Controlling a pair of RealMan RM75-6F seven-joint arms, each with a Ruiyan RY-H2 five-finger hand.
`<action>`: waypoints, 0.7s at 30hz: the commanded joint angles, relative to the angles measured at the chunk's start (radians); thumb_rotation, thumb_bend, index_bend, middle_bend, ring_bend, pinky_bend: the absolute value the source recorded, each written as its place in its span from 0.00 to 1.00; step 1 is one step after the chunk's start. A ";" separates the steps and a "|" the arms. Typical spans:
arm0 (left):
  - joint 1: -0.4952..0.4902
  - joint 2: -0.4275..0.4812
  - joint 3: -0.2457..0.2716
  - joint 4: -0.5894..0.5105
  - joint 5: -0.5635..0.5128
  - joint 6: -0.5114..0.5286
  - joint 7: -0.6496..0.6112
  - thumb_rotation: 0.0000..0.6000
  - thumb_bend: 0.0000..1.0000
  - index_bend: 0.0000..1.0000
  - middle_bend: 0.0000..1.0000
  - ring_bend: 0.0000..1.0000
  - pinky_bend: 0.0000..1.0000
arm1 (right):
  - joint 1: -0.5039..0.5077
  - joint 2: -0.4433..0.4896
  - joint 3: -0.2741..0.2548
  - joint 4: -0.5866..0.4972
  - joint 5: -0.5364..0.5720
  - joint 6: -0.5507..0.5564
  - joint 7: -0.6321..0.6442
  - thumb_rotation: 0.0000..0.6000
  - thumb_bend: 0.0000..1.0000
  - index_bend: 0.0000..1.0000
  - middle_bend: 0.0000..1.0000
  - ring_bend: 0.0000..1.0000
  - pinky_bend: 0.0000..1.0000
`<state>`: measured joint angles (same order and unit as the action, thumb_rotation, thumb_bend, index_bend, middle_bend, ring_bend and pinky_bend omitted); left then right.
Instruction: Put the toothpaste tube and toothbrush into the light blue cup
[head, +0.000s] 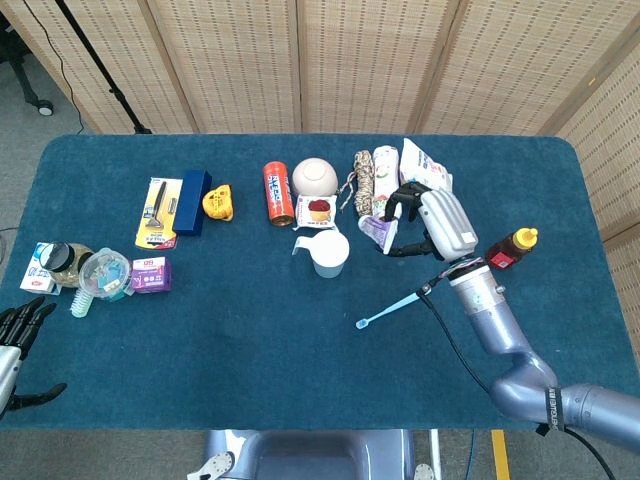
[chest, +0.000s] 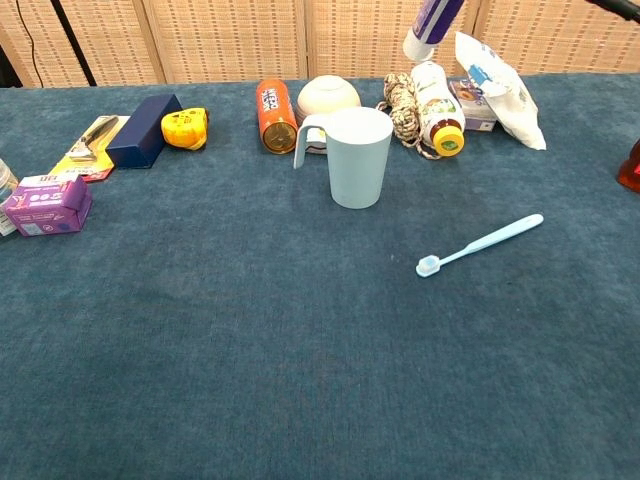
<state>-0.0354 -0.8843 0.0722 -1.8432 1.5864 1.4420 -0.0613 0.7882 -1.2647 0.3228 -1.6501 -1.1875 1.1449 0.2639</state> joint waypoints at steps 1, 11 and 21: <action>0.000 0.000 0.000 0.000 0.000 -0.001 0.000 1.00 0.00 0.00 0.00 0.00 0.00 | 0.015 -0.019 0.026 -0.035 0.045 -0.018 -0.036 1.00 0.11 0.66 0.56 0.38 0.56; -0.004 0.003 -0.001 0.001 -0.005 -0.007 -0.003 1.00 0.00 0.00 0.00 0.00 0.00 | 0.051 -0.087 0.078 -0.080 0.193 -0.050 -0.101 1.00 0.11 0.66 0.56 0.38 0.56; -0.005 0.005 -0.001 0.002 -0.009 -0.011 -0.009 1.00 0.00 0.00 0.00 0.00 0.00 | 0.061 -0.173 0.079 -0.031 0.271 -0.074 -0.106 1.00 0.11 0.66 0.56 0.38 0.56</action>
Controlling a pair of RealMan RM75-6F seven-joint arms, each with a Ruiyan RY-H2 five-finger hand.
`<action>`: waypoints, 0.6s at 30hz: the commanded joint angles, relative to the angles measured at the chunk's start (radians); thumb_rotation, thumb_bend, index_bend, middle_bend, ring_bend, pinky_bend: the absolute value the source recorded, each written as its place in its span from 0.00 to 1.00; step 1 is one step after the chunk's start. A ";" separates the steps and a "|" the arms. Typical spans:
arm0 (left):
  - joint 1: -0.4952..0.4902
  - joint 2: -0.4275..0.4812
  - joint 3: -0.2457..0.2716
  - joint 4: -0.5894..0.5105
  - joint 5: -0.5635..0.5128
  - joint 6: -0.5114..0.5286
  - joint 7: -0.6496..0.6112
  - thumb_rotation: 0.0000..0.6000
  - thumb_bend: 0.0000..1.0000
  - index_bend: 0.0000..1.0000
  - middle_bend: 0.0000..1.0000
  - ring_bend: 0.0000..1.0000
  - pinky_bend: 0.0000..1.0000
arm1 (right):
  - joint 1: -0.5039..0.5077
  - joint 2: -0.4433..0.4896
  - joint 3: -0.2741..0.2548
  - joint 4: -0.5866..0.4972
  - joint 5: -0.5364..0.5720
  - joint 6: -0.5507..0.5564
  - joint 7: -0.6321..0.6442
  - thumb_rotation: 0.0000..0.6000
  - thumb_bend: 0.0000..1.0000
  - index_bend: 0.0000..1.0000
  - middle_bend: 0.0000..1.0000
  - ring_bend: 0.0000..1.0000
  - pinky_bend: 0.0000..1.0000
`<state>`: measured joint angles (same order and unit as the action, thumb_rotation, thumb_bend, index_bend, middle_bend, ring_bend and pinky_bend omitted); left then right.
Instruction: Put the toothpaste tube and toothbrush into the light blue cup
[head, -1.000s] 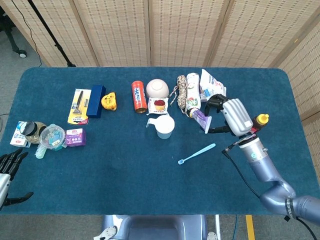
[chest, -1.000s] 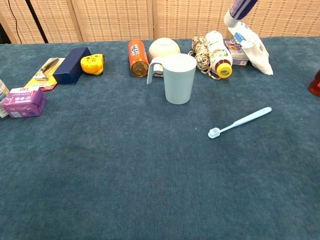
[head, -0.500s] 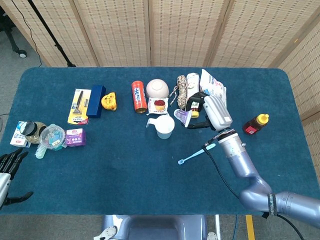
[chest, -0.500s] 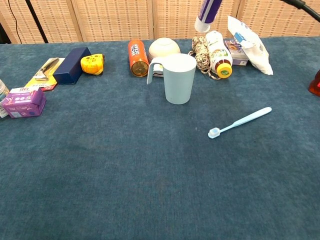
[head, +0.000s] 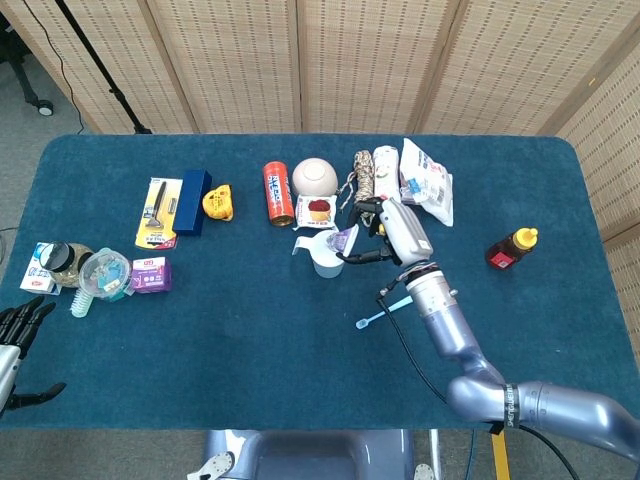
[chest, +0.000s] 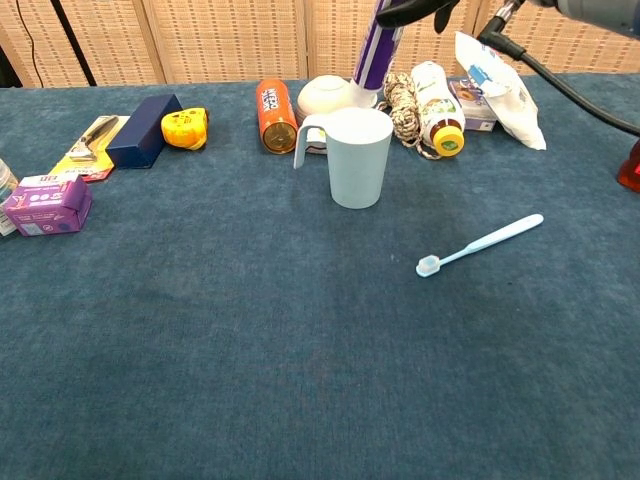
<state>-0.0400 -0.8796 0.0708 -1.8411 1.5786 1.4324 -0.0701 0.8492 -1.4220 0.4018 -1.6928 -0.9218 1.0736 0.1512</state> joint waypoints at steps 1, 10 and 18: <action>-0.001 0.000 0.000 -0.001 -0.002 -0.003 0.001 1.00 0.00 0.00 0.00 0.00 0.00 | -0.001 -0.025 0.001 0.019 0.007 -0.007 0.012 1.00 0.11 0.66 0.56 0.38 0.56; -0.002 0.000 -0.001 -0.003 -0.007 -0.004 0.004 1.00 0.00 0.00 0.00 0.00 0.00 | 0.002 -0.083 -0.006 0.095 0.022 -0.037 0.016 1.00 0.11 0.66 0.56 0.38 0.56; -0.005 -0.001 -0.002 -0.003 -0.010 -0.010 0.008 1.00 0.00 0.00 0.00 0.00 0.00 | -0.010 -0.086 -0.003 0.122 0.022 -0.090 0.053 1.00 0.11 0.47 0.39 0.21 0.48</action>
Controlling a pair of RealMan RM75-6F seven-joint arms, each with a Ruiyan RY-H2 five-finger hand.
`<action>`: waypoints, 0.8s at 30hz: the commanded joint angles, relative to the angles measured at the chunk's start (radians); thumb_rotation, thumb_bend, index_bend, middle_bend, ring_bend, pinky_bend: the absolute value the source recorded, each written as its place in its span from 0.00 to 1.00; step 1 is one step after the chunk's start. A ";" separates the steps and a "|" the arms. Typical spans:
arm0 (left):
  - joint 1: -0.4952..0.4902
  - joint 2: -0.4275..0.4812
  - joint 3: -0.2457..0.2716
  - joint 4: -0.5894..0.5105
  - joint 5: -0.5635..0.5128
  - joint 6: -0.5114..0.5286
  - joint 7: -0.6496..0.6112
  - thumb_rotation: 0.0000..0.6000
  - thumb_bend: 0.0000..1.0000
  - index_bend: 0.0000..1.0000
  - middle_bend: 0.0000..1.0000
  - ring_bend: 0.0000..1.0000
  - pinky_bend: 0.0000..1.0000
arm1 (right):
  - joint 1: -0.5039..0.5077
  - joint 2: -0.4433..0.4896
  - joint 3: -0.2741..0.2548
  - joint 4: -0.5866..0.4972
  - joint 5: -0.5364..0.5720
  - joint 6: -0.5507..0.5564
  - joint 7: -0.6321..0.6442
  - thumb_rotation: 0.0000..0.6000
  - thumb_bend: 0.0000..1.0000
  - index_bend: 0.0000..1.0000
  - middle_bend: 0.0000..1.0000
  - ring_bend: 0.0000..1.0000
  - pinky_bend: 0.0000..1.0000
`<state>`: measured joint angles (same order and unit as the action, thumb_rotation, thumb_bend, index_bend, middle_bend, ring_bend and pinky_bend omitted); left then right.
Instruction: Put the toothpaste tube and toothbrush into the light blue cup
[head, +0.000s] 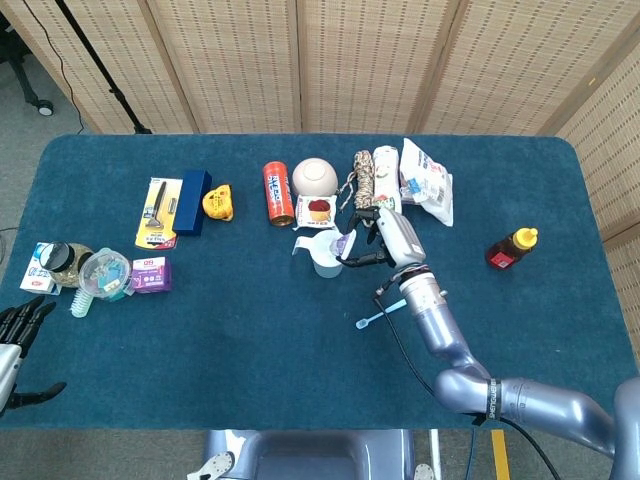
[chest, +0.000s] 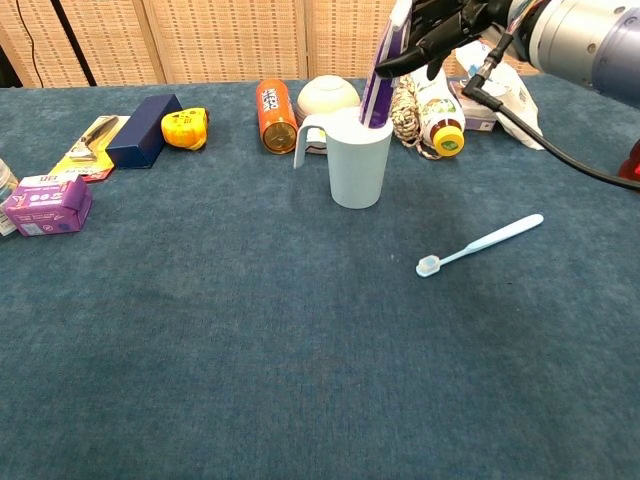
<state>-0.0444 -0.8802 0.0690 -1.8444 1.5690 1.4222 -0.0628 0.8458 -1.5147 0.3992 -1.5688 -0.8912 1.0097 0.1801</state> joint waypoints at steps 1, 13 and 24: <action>0.000 -0.001 -0.001 0.000 -0.001 0.000 0.001 1.00 0.00 0.00 0.00 0.00 0.00 | -0.008 0.010 -0.001 -0.001 -0.013 -0.034 0.032 1.00 0.11 0.43 0.34 0.16 0.45; -0.001 0.001 0.000 0.000 -0.005 -0.003 -0.001 1.00 0.00 0.00 0.00 0.00 0.00 | -0.039 0.051 -0.012 -0.019 -0.112 -0.049 0.062 1.00 0.11 0.26 0.13 0.00 0.28; 0.000 0.001 0.006 0.002 0.010 -0.001 -0.002 1.00 0.00 0.00 0.00 0.00 0.00 | -0.190 0.297 -0.110 -0.169 -0.441 0.100 0.026 1.00 0.11 0.26 0.09 0.00 0.00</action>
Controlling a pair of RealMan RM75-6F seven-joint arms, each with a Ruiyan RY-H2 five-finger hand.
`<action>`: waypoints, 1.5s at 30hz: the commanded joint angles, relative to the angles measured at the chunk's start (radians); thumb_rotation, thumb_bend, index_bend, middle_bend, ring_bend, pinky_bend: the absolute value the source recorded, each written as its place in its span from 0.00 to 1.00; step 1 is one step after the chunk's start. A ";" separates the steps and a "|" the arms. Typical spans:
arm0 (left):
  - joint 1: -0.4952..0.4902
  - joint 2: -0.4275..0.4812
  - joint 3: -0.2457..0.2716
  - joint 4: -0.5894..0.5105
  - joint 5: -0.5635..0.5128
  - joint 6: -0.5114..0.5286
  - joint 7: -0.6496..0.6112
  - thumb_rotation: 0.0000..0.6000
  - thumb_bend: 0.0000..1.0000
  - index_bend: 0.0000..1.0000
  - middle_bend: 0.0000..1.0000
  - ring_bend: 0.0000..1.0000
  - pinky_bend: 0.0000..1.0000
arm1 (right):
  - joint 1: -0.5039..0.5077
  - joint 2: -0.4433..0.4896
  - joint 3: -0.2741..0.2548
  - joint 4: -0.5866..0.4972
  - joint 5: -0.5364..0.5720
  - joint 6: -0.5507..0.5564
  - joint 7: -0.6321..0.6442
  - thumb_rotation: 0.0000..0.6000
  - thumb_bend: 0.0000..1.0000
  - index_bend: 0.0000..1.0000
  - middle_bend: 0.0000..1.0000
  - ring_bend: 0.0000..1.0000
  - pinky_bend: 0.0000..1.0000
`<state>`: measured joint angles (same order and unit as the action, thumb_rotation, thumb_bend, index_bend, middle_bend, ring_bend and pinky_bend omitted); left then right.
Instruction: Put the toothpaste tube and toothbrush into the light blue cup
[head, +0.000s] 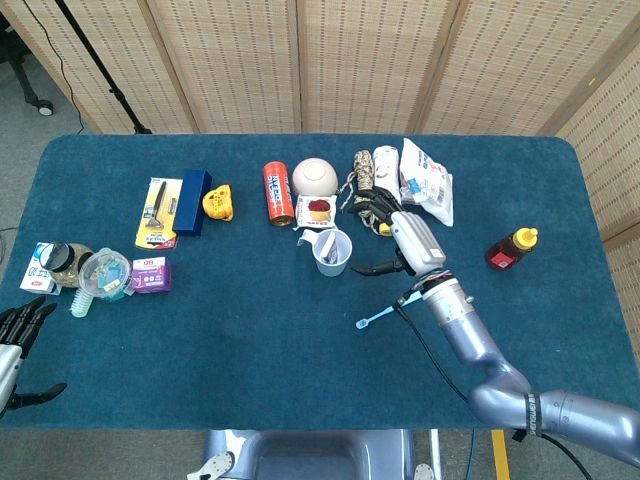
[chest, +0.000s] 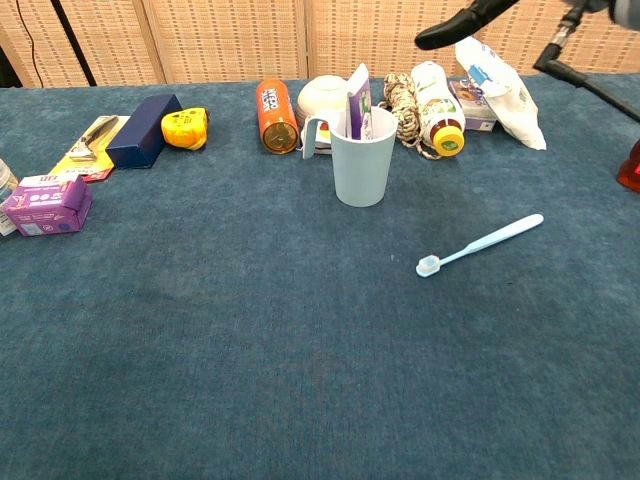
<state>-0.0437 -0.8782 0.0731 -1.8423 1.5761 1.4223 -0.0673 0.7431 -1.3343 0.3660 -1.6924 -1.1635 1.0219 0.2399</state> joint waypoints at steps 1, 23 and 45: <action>0.000 -0.001 0.002 -0.001 0.005 -0.001 0.005 1.00 0.00 0.00 0.00 0.00 0.00 | -0.108 0.138 -0.099 -0.047 -0.208 0.105 -0.018 1.00 0.11 0.27 0.08 0.00 0.00; -0.003 -0.006 0.003 -0.011 0.000 -0.008 0.028 1.00 0.00 0.00 0.00 0.00 0.00 | -0.182 0.014 -0.338 0.366 -0.412 0.029 -0.088 1.00 0.11 0.33 0.10 0.00 0.00; -0.009 -0.004 0.004 -0.010 -0.003 -0.019 0.026 1.00 0.00 0.00 0.00 0.00 0.00 | -0.132 -0.088 -0.286 0.429 -0.258 -0.103 -0.210 1.00 0.33 0.44 0.16 0.00 0.00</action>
<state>-0.0526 -0.8818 0.0770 -1.8525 1.5725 1.4028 -0.0412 0.6071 -1.4175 0.0766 -1.2624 -1.4276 0.9260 0.0373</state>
